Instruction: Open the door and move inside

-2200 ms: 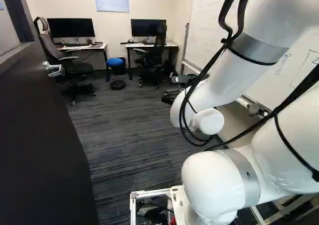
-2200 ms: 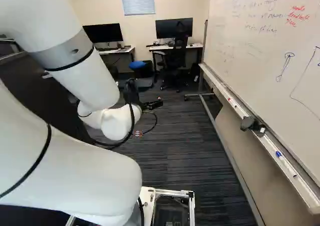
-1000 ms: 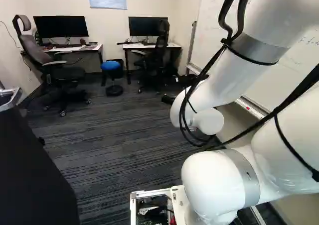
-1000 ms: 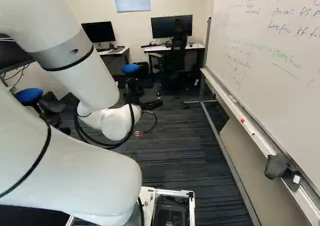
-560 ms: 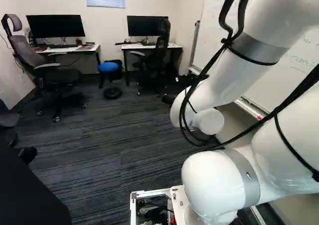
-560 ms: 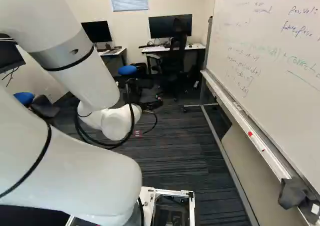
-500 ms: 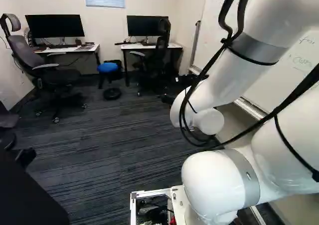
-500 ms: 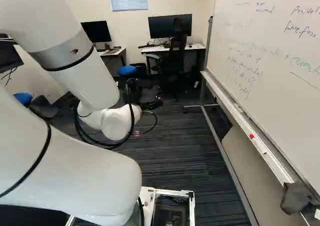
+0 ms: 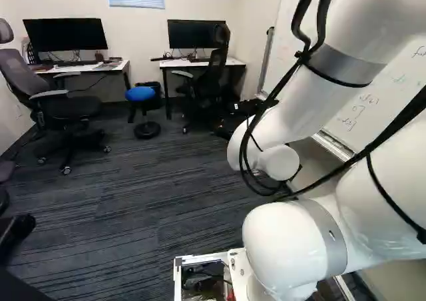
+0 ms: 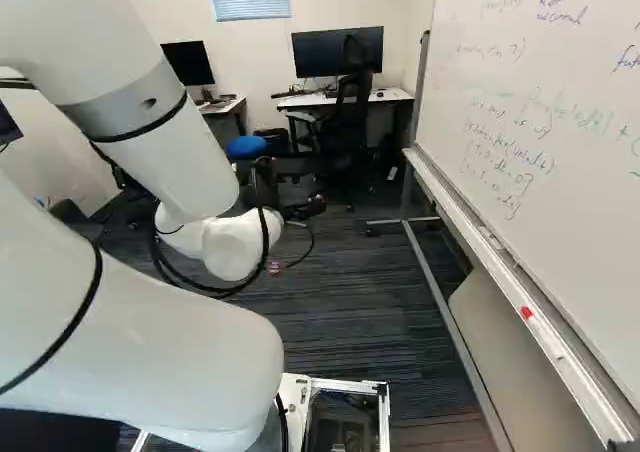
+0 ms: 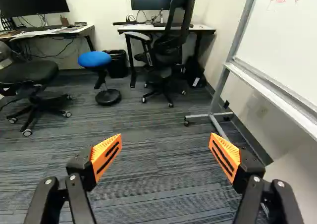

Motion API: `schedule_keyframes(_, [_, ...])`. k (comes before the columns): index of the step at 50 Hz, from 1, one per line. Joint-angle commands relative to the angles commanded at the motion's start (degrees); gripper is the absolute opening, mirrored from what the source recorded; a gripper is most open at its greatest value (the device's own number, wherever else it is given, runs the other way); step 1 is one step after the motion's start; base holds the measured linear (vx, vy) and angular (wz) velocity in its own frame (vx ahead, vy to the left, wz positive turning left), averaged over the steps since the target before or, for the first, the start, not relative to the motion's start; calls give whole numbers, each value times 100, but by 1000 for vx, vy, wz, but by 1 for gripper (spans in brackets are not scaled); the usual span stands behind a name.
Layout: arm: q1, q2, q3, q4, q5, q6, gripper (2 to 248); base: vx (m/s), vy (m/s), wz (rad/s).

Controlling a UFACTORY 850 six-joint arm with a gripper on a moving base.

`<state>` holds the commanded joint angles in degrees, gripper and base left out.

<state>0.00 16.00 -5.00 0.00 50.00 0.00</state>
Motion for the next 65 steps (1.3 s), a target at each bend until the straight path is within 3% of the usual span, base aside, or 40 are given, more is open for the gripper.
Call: schedule_keyframes(65, [0, 0, 0, 0, 0, 0, 247, 218, 2, -12])
